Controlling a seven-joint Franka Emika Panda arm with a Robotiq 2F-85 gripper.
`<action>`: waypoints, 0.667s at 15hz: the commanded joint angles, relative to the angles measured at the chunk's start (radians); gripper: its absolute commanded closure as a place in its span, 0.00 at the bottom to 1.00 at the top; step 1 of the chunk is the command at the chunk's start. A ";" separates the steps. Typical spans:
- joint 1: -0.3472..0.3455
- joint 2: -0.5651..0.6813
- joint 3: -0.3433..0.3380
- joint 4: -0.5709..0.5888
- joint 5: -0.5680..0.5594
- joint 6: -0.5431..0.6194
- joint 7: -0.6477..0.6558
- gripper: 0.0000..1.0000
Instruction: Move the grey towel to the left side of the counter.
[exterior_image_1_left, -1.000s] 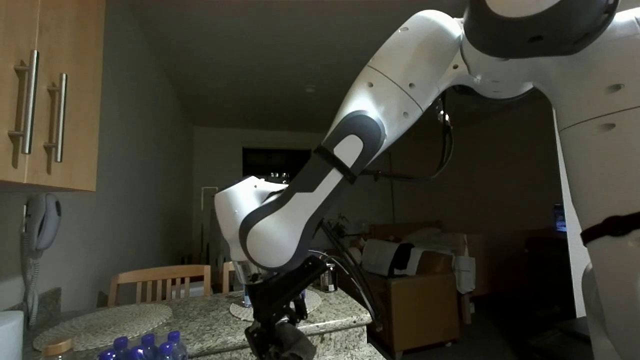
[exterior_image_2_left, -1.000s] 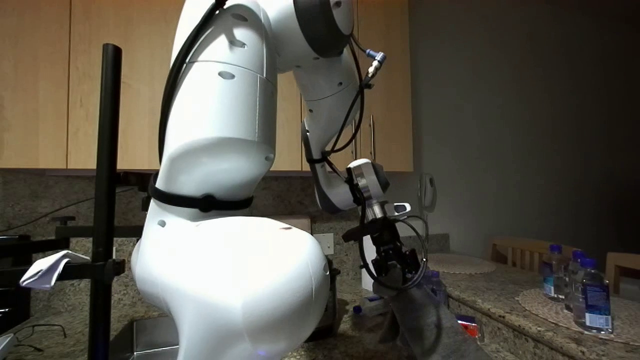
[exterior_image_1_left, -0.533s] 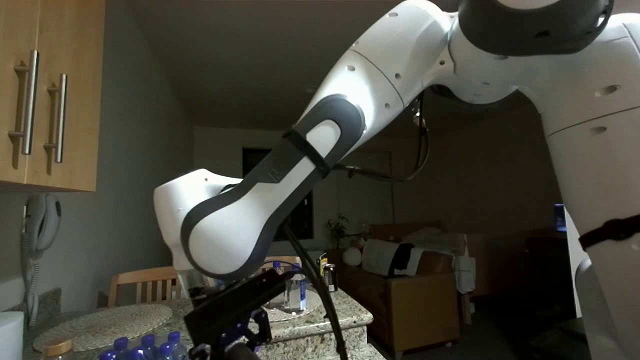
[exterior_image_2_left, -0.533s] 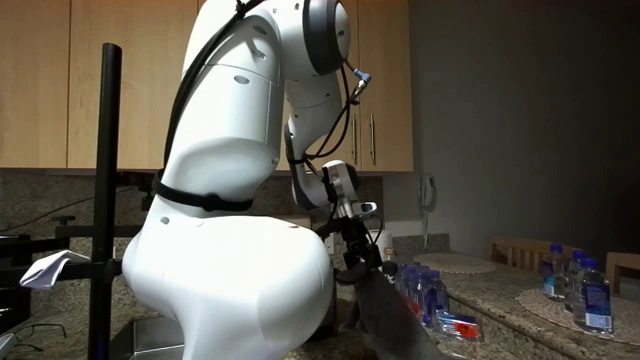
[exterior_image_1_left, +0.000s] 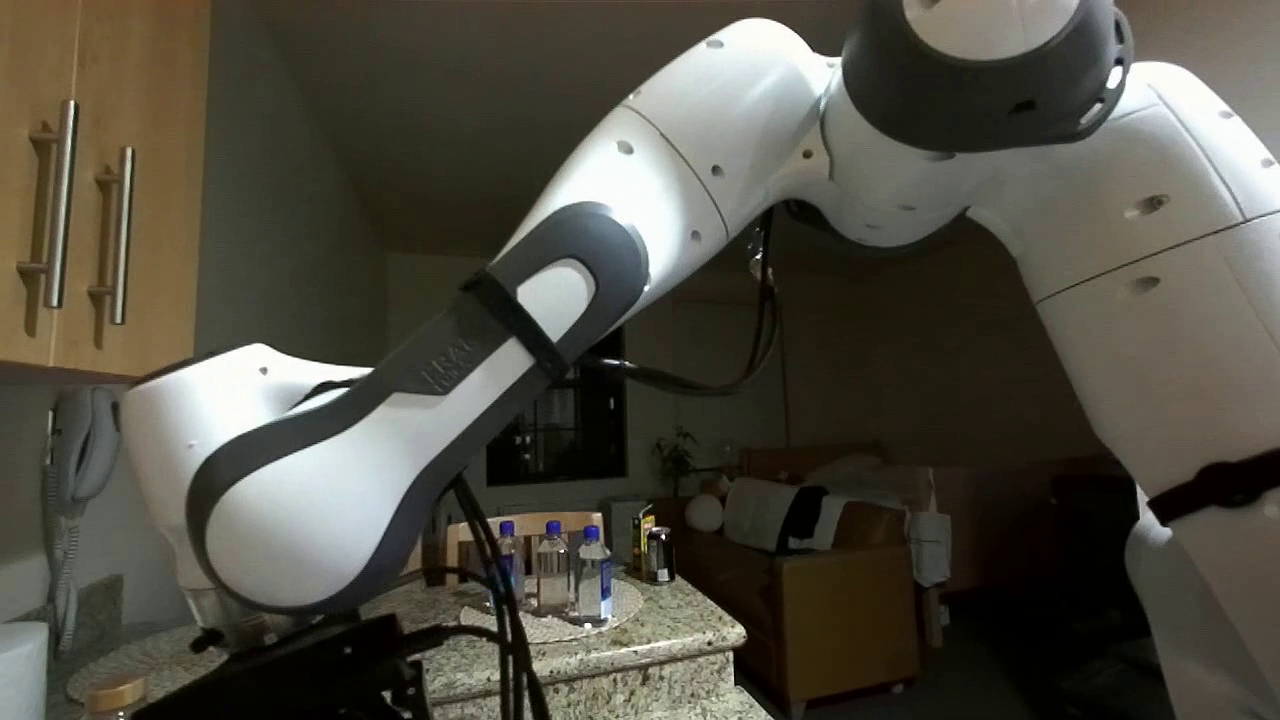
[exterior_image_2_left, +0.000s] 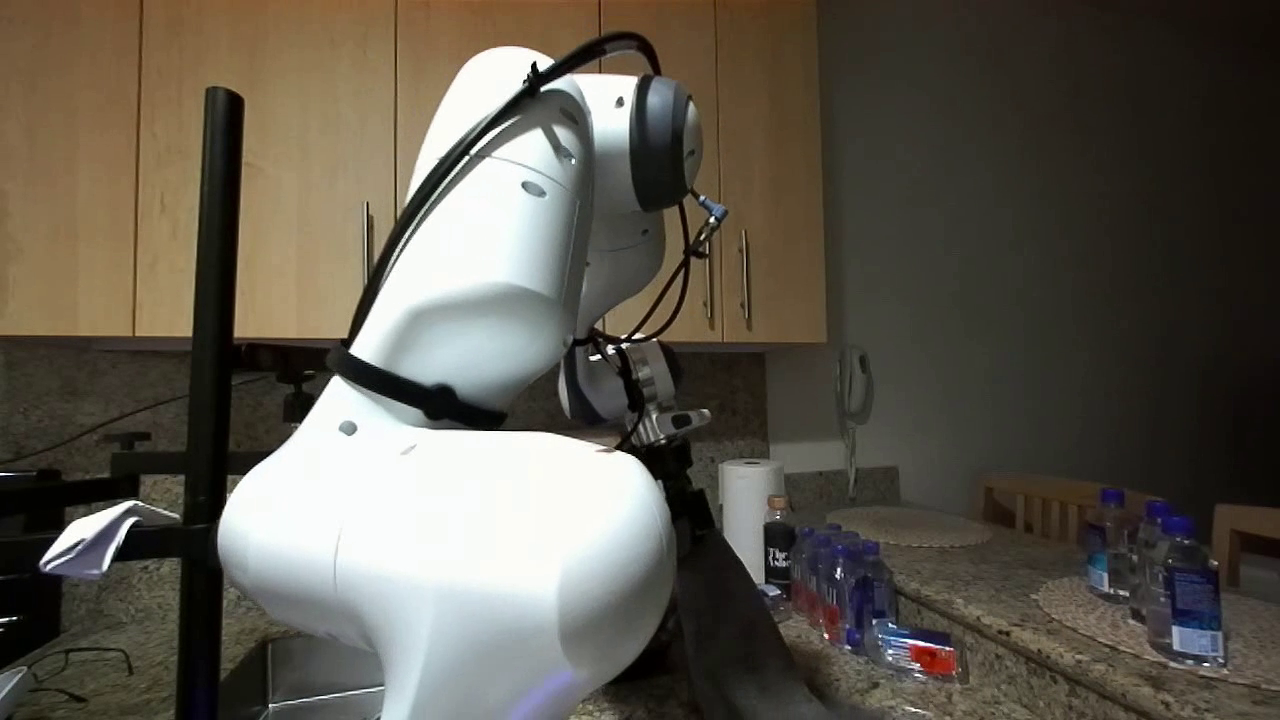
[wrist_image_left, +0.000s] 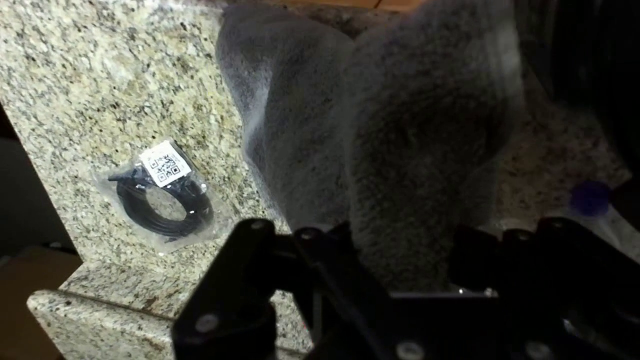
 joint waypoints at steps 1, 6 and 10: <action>0.032 0.088 -0.042 0.134 -0.053 -0.078 0.125 0.94; -0.030 0.168 -0.110 0.279 0.023 -0.165 0.045 0.94; -0.105 0.245 -0.118 0.342 0.164 -0.160 -0.144 0.93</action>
